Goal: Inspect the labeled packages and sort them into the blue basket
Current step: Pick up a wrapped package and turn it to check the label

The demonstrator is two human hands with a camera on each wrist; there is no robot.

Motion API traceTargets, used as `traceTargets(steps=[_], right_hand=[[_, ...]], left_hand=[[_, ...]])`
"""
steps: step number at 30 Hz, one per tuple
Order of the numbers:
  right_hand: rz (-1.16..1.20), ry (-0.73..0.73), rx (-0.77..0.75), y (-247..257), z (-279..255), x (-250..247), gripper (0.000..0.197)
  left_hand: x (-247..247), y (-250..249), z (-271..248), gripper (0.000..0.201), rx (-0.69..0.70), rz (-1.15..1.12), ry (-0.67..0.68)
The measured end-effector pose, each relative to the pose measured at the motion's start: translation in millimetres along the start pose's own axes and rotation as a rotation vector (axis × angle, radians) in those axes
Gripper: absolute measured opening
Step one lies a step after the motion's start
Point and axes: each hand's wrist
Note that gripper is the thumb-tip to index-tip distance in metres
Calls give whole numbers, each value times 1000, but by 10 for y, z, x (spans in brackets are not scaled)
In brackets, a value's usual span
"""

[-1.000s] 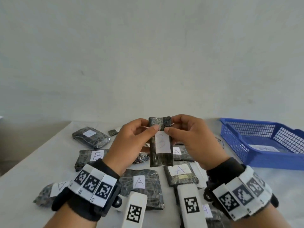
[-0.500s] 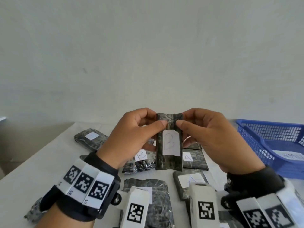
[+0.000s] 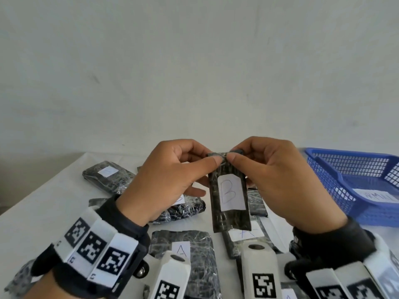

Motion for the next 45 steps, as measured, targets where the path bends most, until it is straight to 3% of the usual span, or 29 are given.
traceTargets(steps=[9, 27, 38, 45], right_hand=[[29, -66, 14, 65, -65, 29, 17], [61, -35, 33, 19, -61, 98, 12], [-21, -127, -54, 26, -75, 133, 14], [-36, -111, -72, 25, -75, 137, 13]], left_hand=[[4, -25, -36, 5, 35, -7, 29], [-15, -8, -17, 5, 78, 3, 1], [0, -50, -32, 15, 63, -24, 33], [23, -19, -27, 15, 89, 4, 33]])
Point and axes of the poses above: each hand's wrist, its own z-axis towards the middle knuckle, its own x-axis out of the palm, y = z × x, and after that the axes turned 2 degrees about -x, right-handed
